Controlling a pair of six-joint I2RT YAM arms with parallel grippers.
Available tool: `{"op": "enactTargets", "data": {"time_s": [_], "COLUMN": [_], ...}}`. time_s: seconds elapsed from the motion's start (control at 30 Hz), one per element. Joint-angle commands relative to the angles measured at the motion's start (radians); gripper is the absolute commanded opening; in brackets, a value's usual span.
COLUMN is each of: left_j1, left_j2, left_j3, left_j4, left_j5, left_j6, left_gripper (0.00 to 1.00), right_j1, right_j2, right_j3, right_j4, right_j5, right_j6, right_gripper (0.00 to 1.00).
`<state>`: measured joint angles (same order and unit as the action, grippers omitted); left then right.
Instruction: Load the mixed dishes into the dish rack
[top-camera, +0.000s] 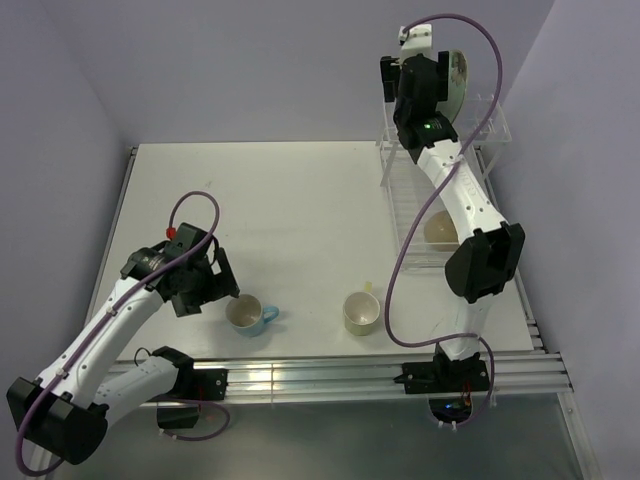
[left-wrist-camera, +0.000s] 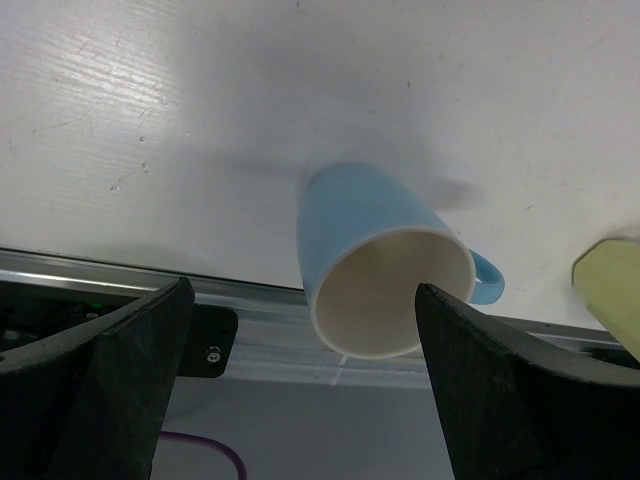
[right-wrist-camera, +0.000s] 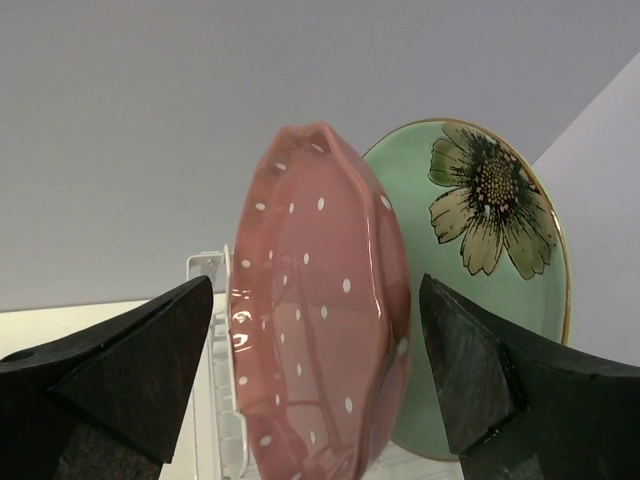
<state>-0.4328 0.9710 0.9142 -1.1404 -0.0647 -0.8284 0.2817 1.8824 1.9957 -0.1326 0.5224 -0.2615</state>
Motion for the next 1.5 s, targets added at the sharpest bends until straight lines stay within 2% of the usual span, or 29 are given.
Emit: {"op": "enactTargets", "data": {"time_s": [0.0, 0.33, 0.47, 0.63, 0.73, 0.83, 0.87, 0.93, 0.97, 1.03, 1.07, 1.13, 1.17, 1.23, 1.27, 1.4, 1.47], "left_j1": [-0.001, -0.003, -0.003, -0.003, -0.003, -0.003, -0.004, -0.003, -0.004, -0.004, -0.004, -0.006, -0.004, -0.004, -0.006, -0.004, -0.004], "left_j2": [-0.025, -0.008, 0.008, 0.037, 0.073, 0.107, 0.116, 0.139, 0.146, 0.161, 0.164, 0.172, 0.176, 0.198, 0.205, 0.174, 0.141], "left_j3": [-0.006, -0.041, -0.075, -0.087, -0.109, -0.144, -0.155, -0.166, -0.170, -0.173, -0.169, -0.163, -0.160, -0.149, -0.124, -0.008, 0.076], "left_j4": [-0.004, 0.044, 0.060, 0.077, 0.117, 0.180, 0.197, 0.238, 0.251, 0.271, 0.274, 0.283, 0.287, 0.294, 0.289, 0.292, 0.348], "left_j5": [0.003, 0.028, 0.045, 0.040, 0.057, 0.109, 0.138, 0.158, 0.170, 0.177, 0.178, 0.180, 0.181, 0.189, 0.190, 0.189, 0.195], "left_j6": [0.005, 0.018, 0.025, 0.046, 0.058, 0.057, 0.055, 0.049, 0.049, 0.051, 0.052, 0.063, 0.066, 0.078, 0.084, 0.126, 0.150], "left_gripper": [0.99, 0.99, 0.99, 0.99, 0.96, 0.86, 0.78, 0.74, 0.62, 0.52, 0.43, 0.35, 0.25, 0.14, 0.00, 0.00, 0.00], "right_j1": [0.017, 0.027, 0.066, 0.195, 0.295, 0.364, 0.376, 0.393, 0.393, 0.393, 0.393, 0.393, 0.392, 0.389, 0.389, 0.381, 0.354], "right_j2": [-0.103, -0.172, -0.215, -0.343, -0.419, -0.479, -0.492, -0.531, -0.545, -0.589, -0.604, -0.628, -0.631, -0.625, -0.621, -0.684, -0.707], "right_j3": [-0.029, -0.066, -0.055, -0.100, -0.147, -0.186, -0.187, -0.187, -0.187, -0.198, -0.205, -0.201, -0.192, -0.178, -0.173, -0.279, -0.366], "right_j4": [0.051, 0.050, 0.012, -0.047, -0.134, -0.249, -0.324, -0.402, -0.486, -0.567, -0.643, -0.729, -0.813, -0.893, -0.957, -0.969, -0.935], "right_j5": [-0.001, 0.002, 0.008, 0.002, -0.013, -0.080, -0.097, -0.146, -0.209, -0.264, -0.319, -0.352, -0.364, -0.447, -0.484, -0.762, -0.858], "right_j6": [0.019, 0.022, 0.025, 0.097, 0.195, 0.347, 0.413, 0.476, 0.539, 0.599, 0.632, 0.666, 0.701, 0.734, 0.766, 0.849, 0.921], "right_gripper": [0.91, 0.93, 0.93, 0.93, 0.93, 0.93, 0.93, 0.92, 0.92, 0.92, 0.92, 0.92, 0.92, 0.93, 0.92, 0.92, 0.92]}}
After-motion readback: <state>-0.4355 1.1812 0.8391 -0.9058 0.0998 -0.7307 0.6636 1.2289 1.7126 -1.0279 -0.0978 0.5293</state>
